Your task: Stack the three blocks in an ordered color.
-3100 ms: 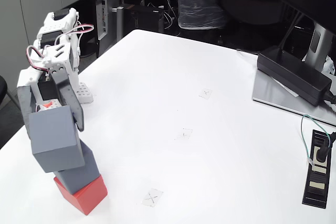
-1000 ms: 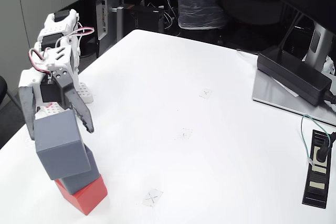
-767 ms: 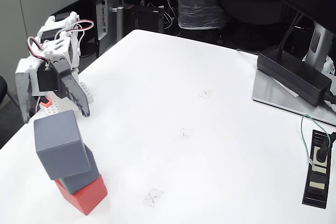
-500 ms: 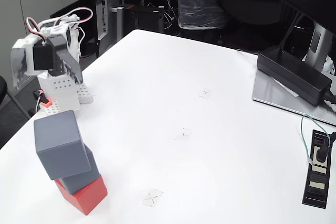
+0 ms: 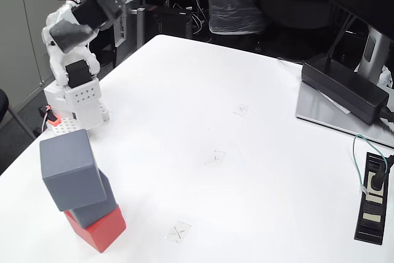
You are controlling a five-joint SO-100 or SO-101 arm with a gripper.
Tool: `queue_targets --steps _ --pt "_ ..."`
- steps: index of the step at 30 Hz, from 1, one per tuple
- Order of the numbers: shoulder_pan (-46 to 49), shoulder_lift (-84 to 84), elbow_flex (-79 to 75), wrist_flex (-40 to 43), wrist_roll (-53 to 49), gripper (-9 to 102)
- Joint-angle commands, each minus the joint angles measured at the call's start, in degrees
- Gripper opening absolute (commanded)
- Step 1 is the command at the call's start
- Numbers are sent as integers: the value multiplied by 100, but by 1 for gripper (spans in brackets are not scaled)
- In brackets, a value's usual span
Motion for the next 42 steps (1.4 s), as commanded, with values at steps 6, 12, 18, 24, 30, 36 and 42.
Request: queue_targets --steps 6,12,18,24,30,36,42 --pt "-738 9 220 -9 1512 9" --pt "-1283 26 844 -9 2786 -2" --pt "-1617 9 1371 -9 4658 0" --pt "-1978 -44 1626 325 6179 0" --pt "-2839 -44 1626 1521 6838 0" --pt "-3973 -26 1626 2373 6873 1" --pt "-4386 -35 1626 2417 6891 0"
